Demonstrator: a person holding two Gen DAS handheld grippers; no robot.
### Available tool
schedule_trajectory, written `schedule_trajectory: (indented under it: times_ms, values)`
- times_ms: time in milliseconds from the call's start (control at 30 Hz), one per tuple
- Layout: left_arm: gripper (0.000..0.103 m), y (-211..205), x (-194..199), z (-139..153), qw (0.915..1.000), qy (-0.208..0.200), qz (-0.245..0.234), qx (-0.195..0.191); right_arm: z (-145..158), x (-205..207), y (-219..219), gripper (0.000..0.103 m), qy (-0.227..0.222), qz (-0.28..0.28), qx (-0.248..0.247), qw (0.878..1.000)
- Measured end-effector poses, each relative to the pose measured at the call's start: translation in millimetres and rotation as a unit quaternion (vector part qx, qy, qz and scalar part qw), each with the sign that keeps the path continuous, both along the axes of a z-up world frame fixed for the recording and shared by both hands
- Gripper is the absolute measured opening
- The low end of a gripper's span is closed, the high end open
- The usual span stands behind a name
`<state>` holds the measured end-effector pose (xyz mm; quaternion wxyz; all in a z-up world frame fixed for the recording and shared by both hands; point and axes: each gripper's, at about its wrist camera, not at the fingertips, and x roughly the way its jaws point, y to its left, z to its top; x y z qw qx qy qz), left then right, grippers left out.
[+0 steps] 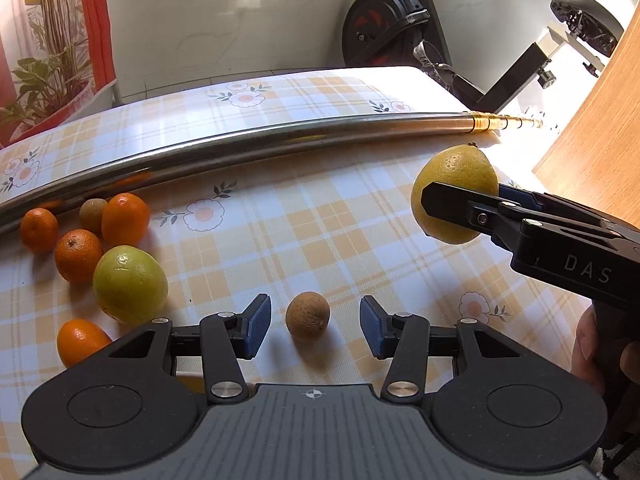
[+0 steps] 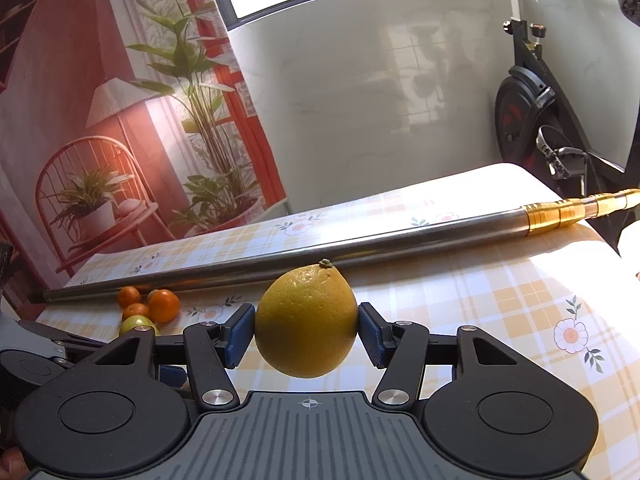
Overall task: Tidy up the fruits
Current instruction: 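Close the left tool on a brown kiwi while the right holds the lemon up, then carry the kiwi and the lemon over the white plate with both tools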
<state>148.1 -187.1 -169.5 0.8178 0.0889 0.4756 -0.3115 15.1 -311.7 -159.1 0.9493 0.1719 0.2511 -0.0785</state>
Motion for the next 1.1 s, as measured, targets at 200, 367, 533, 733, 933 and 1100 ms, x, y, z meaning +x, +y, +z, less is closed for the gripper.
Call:
schedule_trajectory:
  times_ms: [200, 367, 533, 733, 933, 1100]
  values:
    - [0.026, -4, 0, -6, 0.9998, -0.002, -0.004, 0.02, -3, -4, 1, 0.052, 0.001, -0.001, 0.005, 1.0]
    - [0.026, 2, -7, -1, 0.9998, -0.016, 0.002, 0.014, -2, -11, 4, 0.052, 0.001, -0.002, 0.008, 1.0]
    - [0.026, 15, -20, 18, 0.9991, -0.042, 0.002, -0.003, 0, -19, 13, 0.052, -0.001, 0.002, 0.013, 1.0]
    - [0.026, 46, -39, 42, 0.997, -0.07, 0.017, -0.03, 5, -24, 34, 0.052, 0.0, 0.015, 0.014, 1.0]
    - [0.026, 89, -56, 55, 0.9945, -0.078, 0.047, -0.052, 11, -29, 61, 0.052, 0.0, 0.032, 0.02, 0.999]
    - [0.026, 120, -75, 58, 0.9909, -0.105, 0.072, -0.043, 13, -34, 90, 0.052, 0.01, 0.036, 0.019, 0.999]
